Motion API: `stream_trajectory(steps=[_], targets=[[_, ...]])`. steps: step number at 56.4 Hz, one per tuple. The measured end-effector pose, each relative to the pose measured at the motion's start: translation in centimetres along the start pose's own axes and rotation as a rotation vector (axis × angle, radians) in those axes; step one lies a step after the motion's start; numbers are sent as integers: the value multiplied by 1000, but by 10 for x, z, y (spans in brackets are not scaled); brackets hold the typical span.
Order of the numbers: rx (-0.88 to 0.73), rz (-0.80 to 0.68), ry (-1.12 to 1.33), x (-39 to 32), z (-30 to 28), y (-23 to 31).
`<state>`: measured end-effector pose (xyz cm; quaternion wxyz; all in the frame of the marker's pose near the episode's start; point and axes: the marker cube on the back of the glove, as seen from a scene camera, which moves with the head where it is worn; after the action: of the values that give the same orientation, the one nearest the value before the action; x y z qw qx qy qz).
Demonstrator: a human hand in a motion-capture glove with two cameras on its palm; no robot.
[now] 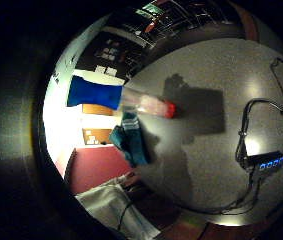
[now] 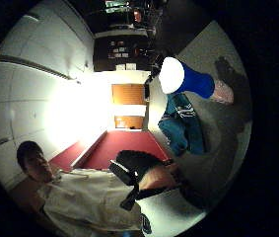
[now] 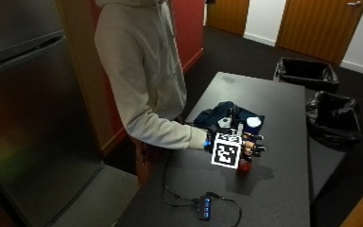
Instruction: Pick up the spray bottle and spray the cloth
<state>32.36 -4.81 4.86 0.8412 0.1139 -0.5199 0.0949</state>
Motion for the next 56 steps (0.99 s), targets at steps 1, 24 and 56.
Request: stream_trajectory(steps=[1, 24, 56], targets=[[2, 2, -5, 1, 2, -2], [-45, 45, -80, 14, 38, -20], [-71, 21, -191, 13, 84, -41]])
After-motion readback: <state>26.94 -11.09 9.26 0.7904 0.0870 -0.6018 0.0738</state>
